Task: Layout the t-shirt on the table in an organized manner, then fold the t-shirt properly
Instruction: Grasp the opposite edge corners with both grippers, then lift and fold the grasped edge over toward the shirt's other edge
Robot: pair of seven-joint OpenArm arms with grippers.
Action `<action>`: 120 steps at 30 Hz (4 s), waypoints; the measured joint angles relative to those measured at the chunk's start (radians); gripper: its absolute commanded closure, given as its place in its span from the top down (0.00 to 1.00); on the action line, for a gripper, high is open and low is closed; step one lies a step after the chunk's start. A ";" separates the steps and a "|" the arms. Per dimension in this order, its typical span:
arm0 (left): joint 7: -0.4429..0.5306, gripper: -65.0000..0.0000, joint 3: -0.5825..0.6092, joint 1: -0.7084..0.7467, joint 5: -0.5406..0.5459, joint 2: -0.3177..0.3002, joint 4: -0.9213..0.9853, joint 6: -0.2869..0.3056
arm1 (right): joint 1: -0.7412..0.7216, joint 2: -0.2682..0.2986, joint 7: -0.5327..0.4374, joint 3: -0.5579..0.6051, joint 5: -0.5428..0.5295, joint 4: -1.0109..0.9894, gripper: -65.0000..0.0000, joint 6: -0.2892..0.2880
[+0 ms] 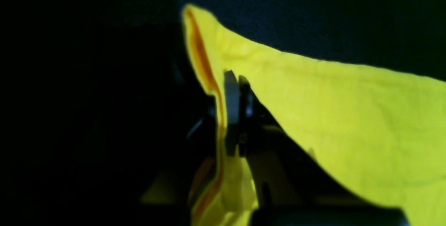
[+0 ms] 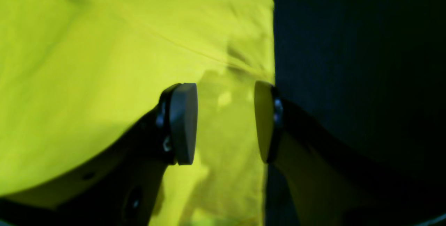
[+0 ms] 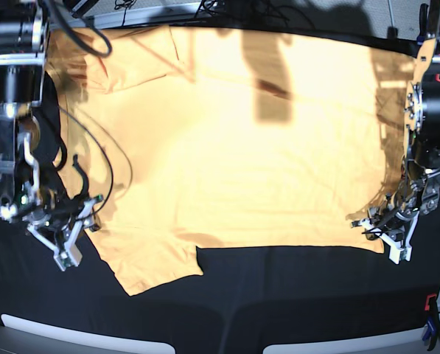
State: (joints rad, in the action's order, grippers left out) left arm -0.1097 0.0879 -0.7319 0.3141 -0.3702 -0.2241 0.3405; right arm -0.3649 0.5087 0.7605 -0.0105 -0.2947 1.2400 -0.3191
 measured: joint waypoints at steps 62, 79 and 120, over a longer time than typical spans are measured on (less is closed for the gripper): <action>0.013 0.00 0.000 0.001 -0.001 0.005 0.000 0.000 | -0.449 -0.063 -0.170 -0.006 0.194 -0.972 0.00 -0.164; -0.137 0.00 -0.023 0.230 0.049 -0.019 -0.460 -0.046 | -0.134 0.023 -0.120 -0.005 0.087 -0.432 0.00 -0.307; -0.281 0.00 -0.285 0.873 0.124 -0.092 -1.226 -0.037 | 0.662 0.111 -0.010 -0.517 -0.314 0.397 0.45 -0.306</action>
State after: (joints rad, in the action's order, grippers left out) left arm -0.3908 -0.1967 0.1413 0.4381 -0.4625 -1.4506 0.3031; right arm 0.2974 0.6201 0.7502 -0.5270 -0.6086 1.6367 -0.6247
